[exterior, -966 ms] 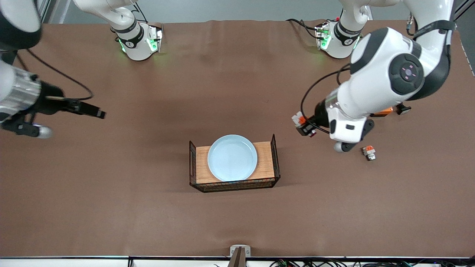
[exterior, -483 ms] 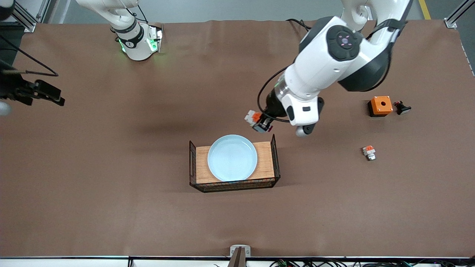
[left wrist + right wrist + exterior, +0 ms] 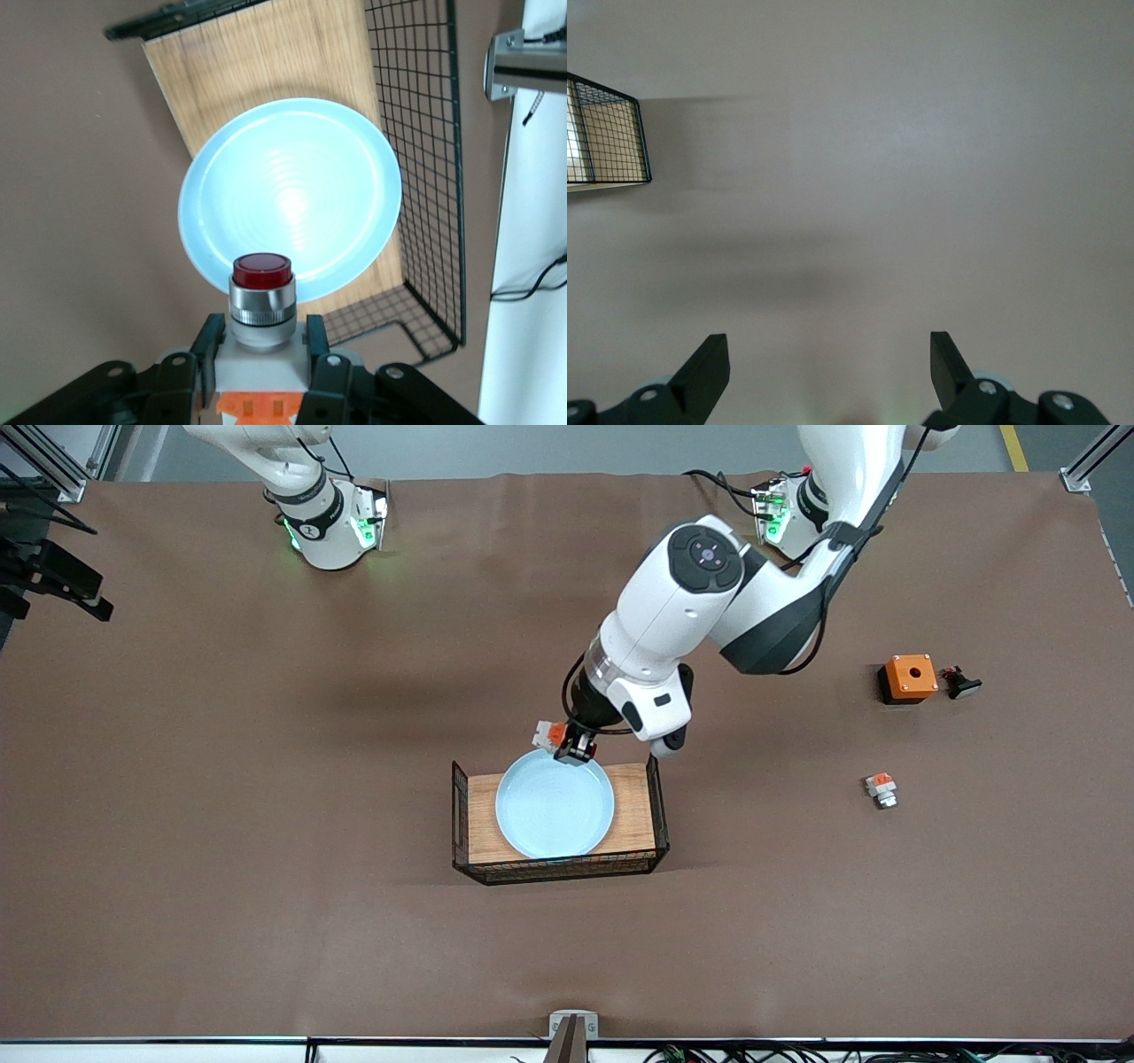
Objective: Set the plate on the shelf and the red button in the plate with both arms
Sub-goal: 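Lower the red button onto the plate with the left gripper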
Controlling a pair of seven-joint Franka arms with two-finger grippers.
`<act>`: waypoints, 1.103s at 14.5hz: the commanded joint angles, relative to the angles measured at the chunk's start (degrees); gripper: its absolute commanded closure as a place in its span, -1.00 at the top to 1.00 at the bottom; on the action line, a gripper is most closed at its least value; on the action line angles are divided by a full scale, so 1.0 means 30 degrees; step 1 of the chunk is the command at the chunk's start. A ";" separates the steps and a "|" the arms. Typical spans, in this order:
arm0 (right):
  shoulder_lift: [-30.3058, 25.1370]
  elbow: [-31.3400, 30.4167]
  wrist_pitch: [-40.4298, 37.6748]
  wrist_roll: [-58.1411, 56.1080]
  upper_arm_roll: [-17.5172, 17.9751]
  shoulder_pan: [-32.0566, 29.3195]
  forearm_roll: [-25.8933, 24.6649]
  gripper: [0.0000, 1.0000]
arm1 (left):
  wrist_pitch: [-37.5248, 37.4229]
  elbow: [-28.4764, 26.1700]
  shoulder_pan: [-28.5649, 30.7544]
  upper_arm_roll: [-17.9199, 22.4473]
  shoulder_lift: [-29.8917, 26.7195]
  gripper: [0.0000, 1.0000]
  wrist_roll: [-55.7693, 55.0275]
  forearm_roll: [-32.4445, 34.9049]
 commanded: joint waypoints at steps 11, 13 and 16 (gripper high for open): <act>-0.0235 0.0148 -0.0280 -0.0690 0.0367 -0.0710 -0.0402 1.00 | 0.5158 0.1158 -0.3474 0.4491 0.3495 -0.22 -0.1779 0.0550; -0.0059 0.0148 0.0305 -0.0690 0.0309 -0.0739 -0.0343 1.00 | 0.5480 0.1128 -0.3474 0.4491 0.3788 -0.22 -0.1750 0.0550; 0.0965 0.0148 0.1122 -0.0690 0.0309 -0.0768 -0.0344 1.00 | 0.5482 0.1128 -0.3474 0.4520 0.4052 -0.22 -0.1750 0.0550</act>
